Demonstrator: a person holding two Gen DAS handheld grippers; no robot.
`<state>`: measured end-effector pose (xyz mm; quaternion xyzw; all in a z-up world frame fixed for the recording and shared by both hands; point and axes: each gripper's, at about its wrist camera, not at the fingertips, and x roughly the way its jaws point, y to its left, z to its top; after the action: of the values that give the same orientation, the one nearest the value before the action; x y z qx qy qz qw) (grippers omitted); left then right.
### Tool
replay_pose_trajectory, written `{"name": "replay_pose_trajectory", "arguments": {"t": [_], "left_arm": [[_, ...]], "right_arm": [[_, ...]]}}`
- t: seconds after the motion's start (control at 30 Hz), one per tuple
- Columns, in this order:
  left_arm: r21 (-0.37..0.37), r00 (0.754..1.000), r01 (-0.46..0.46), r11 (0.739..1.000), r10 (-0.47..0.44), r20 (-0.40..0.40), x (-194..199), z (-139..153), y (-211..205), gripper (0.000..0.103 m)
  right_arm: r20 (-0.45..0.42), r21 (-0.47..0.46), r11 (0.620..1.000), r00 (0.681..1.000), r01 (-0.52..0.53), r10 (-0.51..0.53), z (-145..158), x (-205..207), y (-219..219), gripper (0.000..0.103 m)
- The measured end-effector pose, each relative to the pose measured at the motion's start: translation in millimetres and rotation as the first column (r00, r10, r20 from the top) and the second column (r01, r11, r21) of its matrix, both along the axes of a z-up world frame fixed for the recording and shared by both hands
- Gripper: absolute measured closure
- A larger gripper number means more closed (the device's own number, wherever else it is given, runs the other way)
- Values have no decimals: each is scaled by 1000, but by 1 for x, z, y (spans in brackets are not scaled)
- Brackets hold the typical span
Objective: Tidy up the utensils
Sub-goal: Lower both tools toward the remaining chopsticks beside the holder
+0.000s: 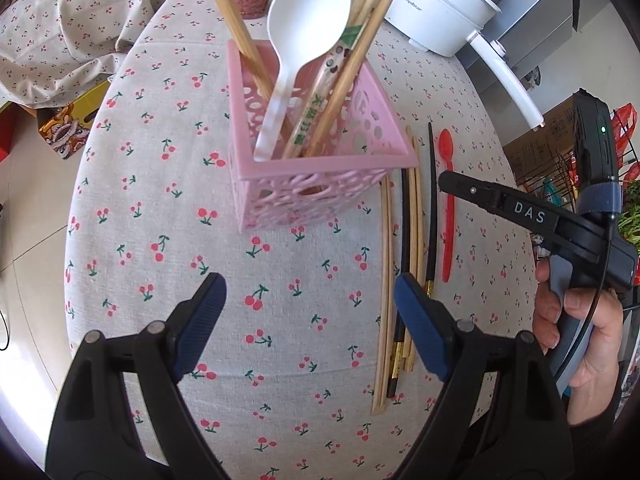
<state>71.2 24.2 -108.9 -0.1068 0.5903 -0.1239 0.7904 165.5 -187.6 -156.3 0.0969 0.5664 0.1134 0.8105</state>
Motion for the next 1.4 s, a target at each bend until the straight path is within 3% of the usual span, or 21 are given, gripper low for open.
{"name": "replay_pose_trajectory", "arguments": {"t": [0.27,1.07,1.17,1.33,1.4], "left_arm": [[-2,999,35,999,-35,-13,-4,-4,-7,17],[-24,997,71,997,-71,-21,-5,-6,-10,27],[-23,997,78,997,-78,-15,-5,-5,-11,31],[-20,995,98,995,-98,-20,-6,-7,-20,50],[-18,993,111,994,-112,-22,-7,-9,-26,54]], "right_arm": [[-87,-17,1000,996,-25,24,-24,10,19,87],[-147,34,999,989,27,-21,-30,7,-1,91],[-137,-16,1000,991,-10,8,-31,7,9,91],[-91,-190,976,992,-103,87,-28,2,35,91],[-94,-204,972,991,-113,95,-28,1,35,91]]}}
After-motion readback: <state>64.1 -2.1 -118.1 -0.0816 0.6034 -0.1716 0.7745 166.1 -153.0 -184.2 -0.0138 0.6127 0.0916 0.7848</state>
